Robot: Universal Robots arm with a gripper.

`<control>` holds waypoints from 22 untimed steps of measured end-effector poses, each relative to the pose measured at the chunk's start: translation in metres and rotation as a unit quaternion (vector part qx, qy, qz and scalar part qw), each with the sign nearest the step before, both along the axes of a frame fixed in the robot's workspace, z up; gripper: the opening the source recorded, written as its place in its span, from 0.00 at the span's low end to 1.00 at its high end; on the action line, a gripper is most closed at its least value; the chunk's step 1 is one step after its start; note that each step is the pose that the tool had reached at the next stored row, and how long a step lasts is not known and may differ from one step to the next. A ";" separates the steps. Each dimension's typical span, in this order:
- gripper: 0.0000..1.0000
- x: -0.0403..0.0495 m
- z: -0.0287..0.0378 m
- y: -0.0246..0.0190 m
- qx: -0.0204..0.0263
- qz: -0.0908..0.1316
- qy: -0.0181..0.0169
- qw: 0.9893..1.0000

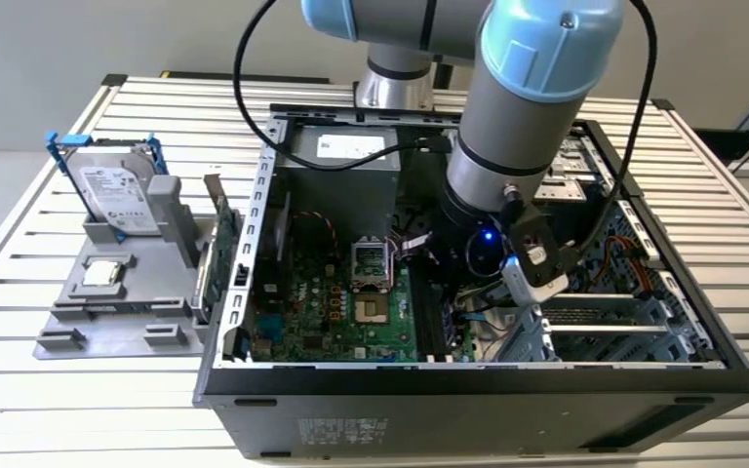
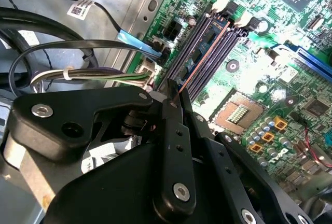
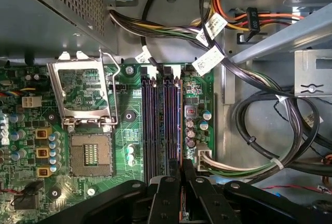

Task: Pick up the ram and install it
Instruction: 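Insert the ram into the slot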

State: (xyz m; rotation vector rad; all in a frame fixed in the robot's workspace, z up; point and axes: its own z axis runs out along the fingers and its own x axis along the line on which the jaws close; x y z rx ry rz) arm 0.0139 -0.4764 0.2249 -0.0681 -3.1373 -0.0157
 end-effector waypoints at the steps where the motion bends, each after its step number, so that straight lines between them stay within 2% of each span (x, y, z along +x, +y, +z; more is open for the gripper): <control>1: 0.00 0.0000 0.0000 0.0000 0.000 0.000 0.000 1.000; 8: 0.00 -0.0007 -0.0008 0.0000 0.000 0.006 0.000 1.000; 22: 0.00 -0.0011 -0.0056 0.0001 -0.001 0.001 0.000 1.000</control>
